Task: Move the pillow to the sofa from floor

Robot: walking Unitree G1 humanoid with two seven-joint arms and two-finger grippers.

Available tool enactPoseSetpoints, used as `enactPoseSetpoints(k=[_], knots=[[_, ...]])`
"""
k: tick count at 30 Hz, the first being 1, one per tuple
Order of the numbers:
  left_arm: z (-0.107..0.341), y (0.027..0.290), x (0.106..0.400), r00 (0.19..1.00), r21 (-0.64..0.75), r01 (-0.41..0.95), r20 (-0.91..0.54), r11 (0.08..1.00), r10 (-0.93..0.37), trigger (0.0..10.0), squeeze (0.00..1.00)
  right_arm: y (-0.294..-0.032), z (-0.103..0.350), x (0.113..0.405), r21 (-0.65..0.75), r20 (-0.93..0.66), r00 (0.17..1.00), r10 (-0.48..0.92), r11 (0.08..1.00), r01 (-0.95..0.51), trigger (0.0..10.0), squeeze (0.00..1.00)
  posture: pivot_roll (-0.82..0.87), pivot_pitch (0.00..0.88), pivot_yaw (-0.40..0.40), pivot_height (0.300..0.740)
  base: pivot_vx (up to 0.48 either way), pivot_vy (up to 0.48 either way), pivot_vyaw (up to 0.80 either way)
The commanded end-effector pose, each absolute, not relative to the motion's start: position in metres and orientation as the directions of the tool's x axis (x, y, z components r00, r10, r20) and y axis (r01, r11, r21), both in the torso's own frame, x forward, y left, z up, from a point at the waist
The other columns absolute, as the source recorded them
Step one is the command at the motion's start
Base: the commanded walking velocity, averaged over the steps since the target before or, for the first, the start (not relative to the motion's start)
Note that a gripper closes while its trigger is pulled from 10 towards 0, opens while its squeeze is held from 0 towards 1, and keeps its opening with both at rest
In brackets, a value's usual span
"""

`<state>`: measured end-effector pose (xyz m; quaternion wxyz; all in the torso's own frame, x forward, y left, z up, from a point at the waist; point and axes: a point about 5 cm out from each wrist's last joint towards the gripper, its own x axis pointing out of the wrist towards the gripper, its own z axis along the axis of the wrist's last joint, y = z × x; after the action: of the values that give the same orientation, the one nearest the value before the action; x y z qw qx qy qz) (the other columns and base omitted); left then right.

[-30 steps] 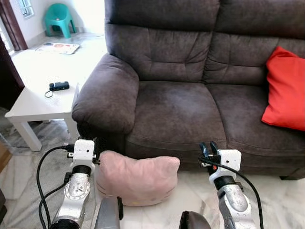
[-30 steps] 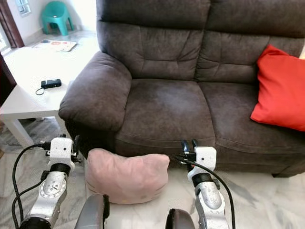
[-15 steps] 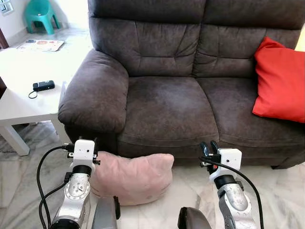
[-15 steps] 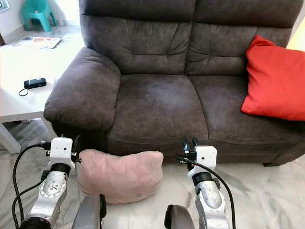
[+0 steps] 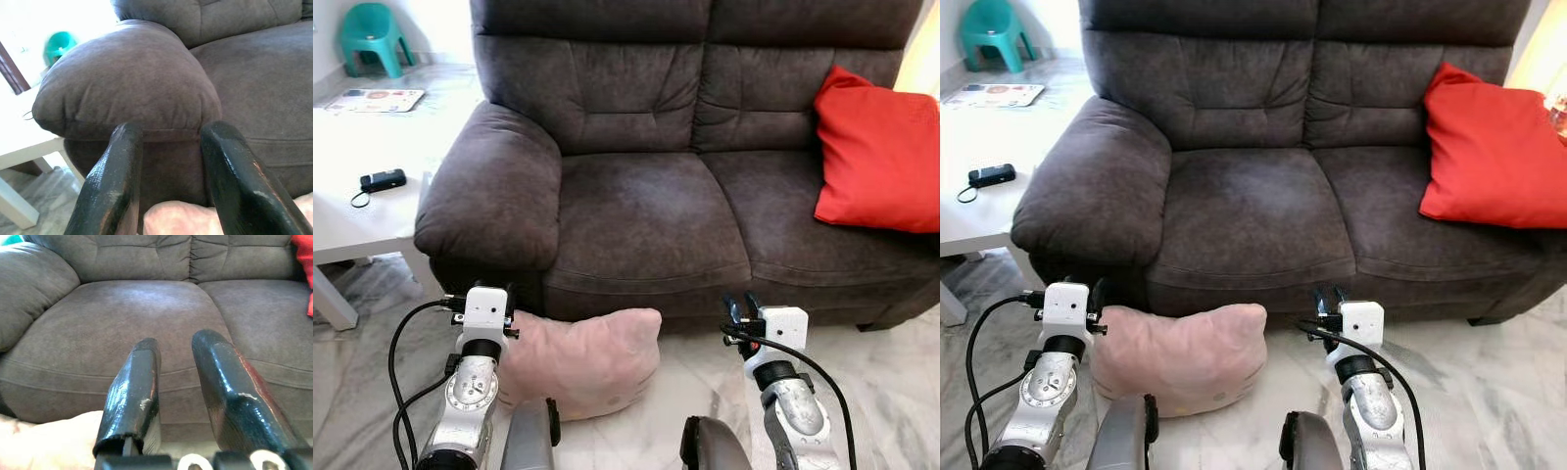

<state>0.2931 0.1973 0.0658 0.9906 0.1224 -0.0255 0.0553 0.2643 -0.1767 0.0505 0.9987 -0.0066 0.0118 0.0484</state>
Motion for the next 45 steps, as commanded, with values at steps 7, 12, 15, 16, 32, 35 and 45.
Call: enactPoseSetpoints(k=[7, 12, 15, 16, 32, 35, 45], knots=[[0.064, 0.2, 0.293, 0.993, 0.232, -0.114, 0.046, 0.966, 0.106, 10.0, 0.0, -0.172, 0.055, 0.268, -0.01, -0.004, 0.993, 0.12, 0.993, -0.12, 10.0, 0.0, 0.05, 0.0, -0.06, 0.553, 0.0, 0.0, 0.8], [0.065, 0.2, 0.294, 0.993, 0.232, -0.115, 0.047, 0.966, 0.106, 10.0, 0.0, -0.171, 0.054, 0.267, -0.017, -0.009, 0.992, 0.126, 0.992, -0.127, 10.0, 0.0, 0.05, 0.0, -0.061, 0.553, 0.0, 0.0, 0.8], [0.065, 0.2, 0.294, 0.994, 0.232, -0.112, 0.046, 0.966, 0.104, 10.0, 0.0, -0.171, 0.053, 0.267, -0.015, -0.012, 0.992, 0.129, 0.992, -0.129, 10.0, 0.0, 0.05, 0.0, -0.063, 0.553, 0.0, 0.0, 0.8], [0.065, 0.2, 0.294, 0.993, 0.232, -0.112, 0.046, 0.966, 0.104, 10.0, 0.0, -0.171, 0.053, 0.267, -0.015, -0.012, 0.991, 0.13, 0.991, -0.13, 10.0, 0.0, 0.05, 0.0, -0.063, 0.553, 0.0, 0.0, 0.8], [0.058, 0.19, 0.293, 0.999, 0.174, -0.046, 0.001, 0.984, 0.047, 10.0, 0.0, -0.171, 0.049, 0.266, -0.002, -0.036, 0.99, 0.135, 0.991, -0.136, 10.0, 0.0, 0.05, 0.0, -0.069, 0.553, 0.0, 0.0, 0.17], [0.055, 0.19, 0.292, 0.999, 0.18, -0.04, -0.017, 0.983, 0.044, 10.0, 0.0, -0.17, 0.049, 0.265, -0.015, -0.038, 0.989, 0.143, 0.989, -0.144, 10.0, 0.0, 0.05, 0.0, -0.069, 0.553, 0.0, 0.0, 0.0], [0.053, 0.191, 0.291, 0.998, 0.186, -0.041, -0.031, 0.982, 0.047, 10.0, 0.0, -0.169, 0.049, 0.265, -0.043, -0.039, 0.987, 0.155, 0.987, -0.157, 10.0, 0.0, 0.05, 0.0, -0.07, 0.553, 0.195, 0.0, 0.08]])
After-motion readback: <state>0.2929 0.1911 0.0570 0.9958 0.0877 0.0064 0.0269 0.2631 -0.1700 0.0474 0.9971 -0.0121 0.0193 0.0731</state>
